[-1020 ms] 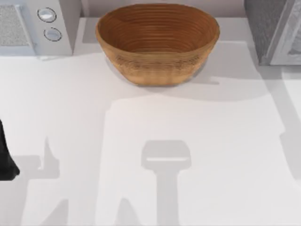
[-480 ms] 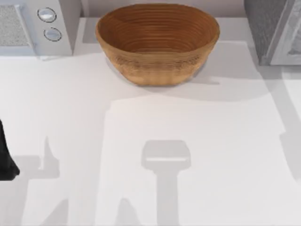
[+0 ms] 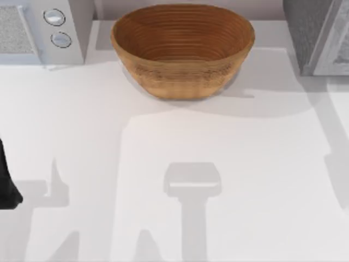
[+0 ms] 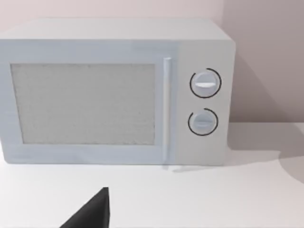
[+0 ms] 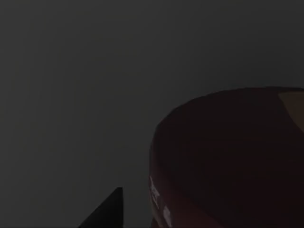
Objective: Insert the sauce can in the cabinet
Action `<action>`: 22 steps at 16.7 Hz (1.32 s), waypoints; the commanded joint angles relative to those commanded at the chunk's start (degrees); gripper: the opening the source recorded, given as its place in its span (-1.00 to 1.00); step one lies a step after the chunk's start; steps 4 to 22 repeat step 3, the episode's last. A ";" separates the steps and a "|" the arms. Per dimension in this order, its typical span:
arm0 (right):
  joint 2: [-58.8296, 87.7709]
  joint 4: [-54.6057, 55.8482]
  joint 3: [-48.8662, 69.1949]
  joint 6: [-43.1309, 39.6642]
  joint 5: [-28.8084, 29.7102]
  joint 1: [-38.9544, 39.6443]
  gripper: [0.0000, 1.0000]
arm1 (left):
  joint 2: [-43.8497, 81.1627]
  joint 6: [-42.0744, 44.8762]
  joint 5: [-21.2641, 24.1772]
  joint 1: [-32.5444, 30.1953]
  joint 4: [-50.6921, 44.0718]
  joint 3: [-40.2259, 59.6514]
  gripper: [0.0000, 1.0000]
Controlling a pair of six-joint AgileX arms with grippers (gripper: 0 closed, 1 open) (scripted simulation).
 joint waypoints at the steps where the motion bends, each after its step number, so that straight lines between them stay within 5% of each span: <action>1: 0.00 0.00 0.00 0.00 0.00 0.00 1.00 | 0.00 0.00 0.00 0.00 0.00 0.00 1.00; 22: 0.00 0.00 0.00 0.00 0.00 0.00 1.00 | 0.00 0.00 0.00 0.00 0.00 0.00 1.00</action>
